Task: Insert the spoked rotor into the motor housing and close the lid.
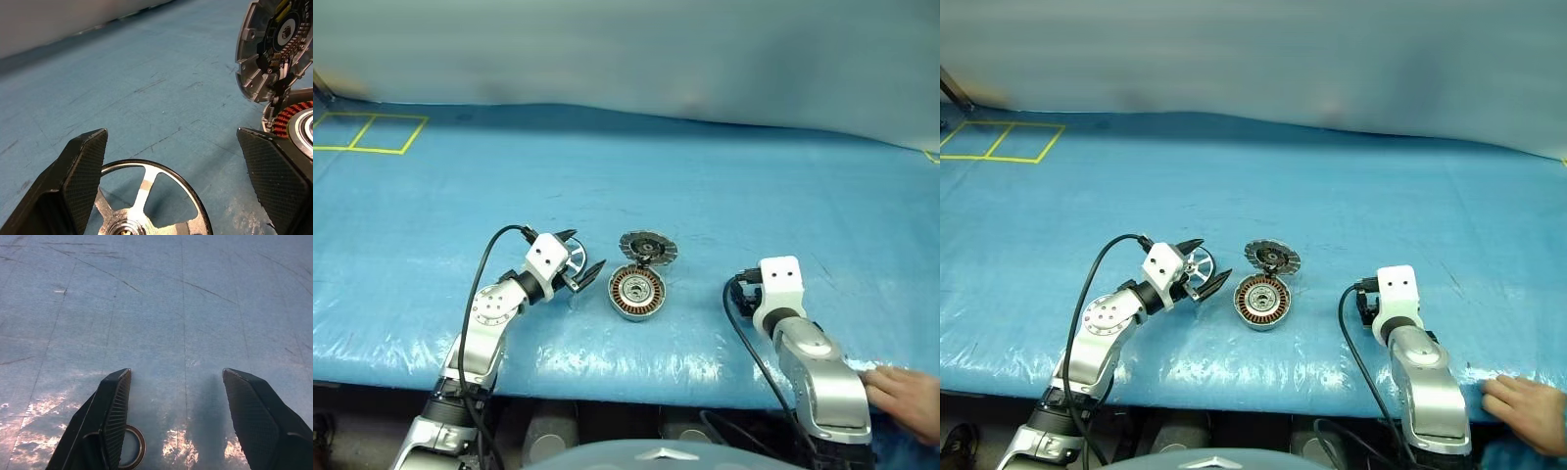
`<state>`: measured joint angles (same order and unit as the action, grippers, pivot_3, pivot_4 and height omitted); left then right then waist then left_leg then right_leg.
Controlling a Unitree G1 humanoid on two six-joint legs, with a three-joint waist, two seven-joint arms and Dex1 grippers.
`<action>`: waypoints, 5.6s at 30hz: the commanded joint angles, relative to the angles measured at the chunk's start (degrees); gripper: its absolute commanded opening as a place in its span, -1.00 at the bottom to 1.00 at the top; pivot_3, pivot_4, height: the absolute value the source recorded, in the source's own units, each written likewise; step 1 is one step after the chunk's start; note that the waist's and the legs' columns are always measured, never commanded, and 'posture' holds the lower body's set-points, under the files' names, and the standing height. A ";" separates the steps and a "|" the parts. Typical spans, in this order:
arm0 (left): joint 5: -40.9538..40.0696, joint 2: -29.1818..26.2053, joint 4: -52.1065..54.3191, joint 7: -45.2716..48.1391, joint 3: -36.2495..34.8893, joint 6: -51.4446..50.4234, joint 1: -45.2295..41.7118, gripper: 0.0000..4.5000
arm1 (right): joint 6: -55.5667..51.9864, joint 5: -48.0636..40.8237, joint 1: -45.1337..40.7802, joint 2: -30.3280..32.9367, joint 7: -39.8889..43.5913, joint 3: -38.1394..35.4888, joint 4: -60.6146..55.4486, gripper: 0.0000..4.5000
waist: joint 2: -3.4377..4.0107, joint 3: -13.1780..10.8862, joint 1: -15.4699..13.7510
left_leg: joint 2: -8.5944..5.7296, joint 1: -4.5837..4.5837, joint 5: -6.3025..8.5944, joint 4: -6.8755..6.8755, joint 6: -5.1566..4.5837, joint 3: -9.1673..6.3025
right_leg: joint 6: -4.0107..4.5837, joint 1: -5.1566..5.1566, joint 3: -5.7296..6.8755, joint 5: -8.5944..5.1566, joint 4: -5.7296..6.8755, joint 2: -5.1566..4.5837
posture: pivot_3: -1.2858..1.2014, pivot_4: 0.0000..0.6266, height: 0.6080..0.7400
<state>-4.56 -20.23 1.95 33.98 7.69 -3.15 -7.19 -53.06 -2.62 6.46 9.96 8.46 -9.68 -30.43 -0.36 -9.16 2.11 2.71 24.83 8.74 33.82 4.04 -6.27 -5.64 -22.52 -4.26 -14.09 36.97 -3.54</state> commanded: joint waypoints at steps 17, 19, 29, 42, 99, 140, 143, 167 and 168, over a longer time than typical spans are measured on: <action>0.14 0.08 0.20 0.06 0.41 1.05 0.18 1.00 | -12.92 -5.80 5.41 2.70 1.50 1.37 -7.42 -0.01 | -0.03 0.02 -0.11 | 0.01 0.00 0.03 -0.02 0.03 -0.01 | 0.04 -0.04 0.04 -0.02 -0.05 -0.02 | 0.03 -0.52 1.00; 0.19 0.11 0.16 0.00 0.44 1.04 0.16 1.00 | -13.06 -6.06 5.55 2.78 1.60 1.73 -7.53 -0.29 | -0.07 0.04 -0.12 | 0.01 -0.01 0.03 -0.01 0.04 -0.01 | 0.04 -0.05 0.04 -0.02 -0.06 -0.02 | 0.03 -0.52 1.00; 0.22 0.07 -0.01 -0.29 0.26 1.05 -0.09 1.00 | -11.97 -9.12 4.70 3.17 3.59 3.34 -8.94 -0.71 | -0.16 0.10 -0.13 | 0.01 -0.05 0.06 -0.03 0.07 -0.02 | 0.05 -0.15 0.08 -0.04 -0.10 -0.04 | 0.03 -0.52 1.00; -1.12 -1.40 1.18 1.90 -0.22 0.78 0.59 1.00 | 4.17 -21.54 -0.21 12.43 23.48 10.79 -12.75 -0.71 | -0.07 -0.01 -0.07 | 0.01 0.14 0.05 -0.03 0.06 -0.02 | 0.05 -0.10 0.10 -0.04 -0.08 -0.04 | 0.03 -0.52 1.00; 0.17 -1.43 2.71 0.46 0.07 -0.68 1.55 1.00 | 15.64 -9.94 -11.70 15.14 24.47 27.14 4.55 0.29 | -0.09 -0.03 -0.05 | 0.01 0.06 0.04 0.04 0.06 -0.02 | 0.03 0.00 0.10 -0.03 -0.03 -0.02 | 0.03 -0.52 1.00; 0.27 -1.52 2.79 -0.39 -0.10 -0.70 1.79 1.00 | 18.34 3.08 -13.81 20.54 22.12 35.90 8.98 -0.98 | -0.26 0.17 -0.06 | 0.01 -0.26 0.05 0.13 0.07 -0.02 | 0.03 0.04 0.10 -0.03 -0.04 -0.02 | 0.03 -0.52 1.00; 0.29 -1.52 2.82 -0.44 -0.12 -0.70 1.78 1.00 | 19.37 4.39 -13.50 20.93 22.54 36.26 9.14 -0.98 | -0.29 0.20 -0.06 | 0.01 -0.26 0.05 0.14 0.07 -0.03 | 0.03 0.04 0.10 -0.03 -0.04 -0.02 | 0.03 -0.52 1.00; 0.45 -1.48 2.62 -0.36 0.08 -0.52 1.45 1.00 | 20.35 4.61 -11.83 19.72 25.97 32.09 5.60 -0.98 | -0.50 0.41 -1.10 | 0.00 -0.22 0.06 0.12 0.08 -0.03 | 0.03 0.04 0.12 -0.03 -0.07 -0.04 | 0.03 -0.52 1.00; 0.47 -1.42 2.53 -0.37 0.13 -0.47 1.38 1.00 | 20.03 3.70 -11.89 19.00 25.82 31.07 5.15 -0.98 | -0.50 0.40 -1.10 | 0.00 -0.20 0.06 0.11 0.08 -0.03 | 0.03 0.03 0.12 -0.03 -0.07 -0.04 | 0.03 -0.52 1.00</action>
<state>-4.43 -21.64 2.49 33.80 7.85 -4.47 -5.21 -31.39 2.55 -5.96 29.21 34.08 23.25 -25.21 -0.86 -8.76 1.01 2.71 24.67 8.80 33.92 4.12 -6.30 -5.61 -22.49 -4.14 -14.12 36.91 -3.58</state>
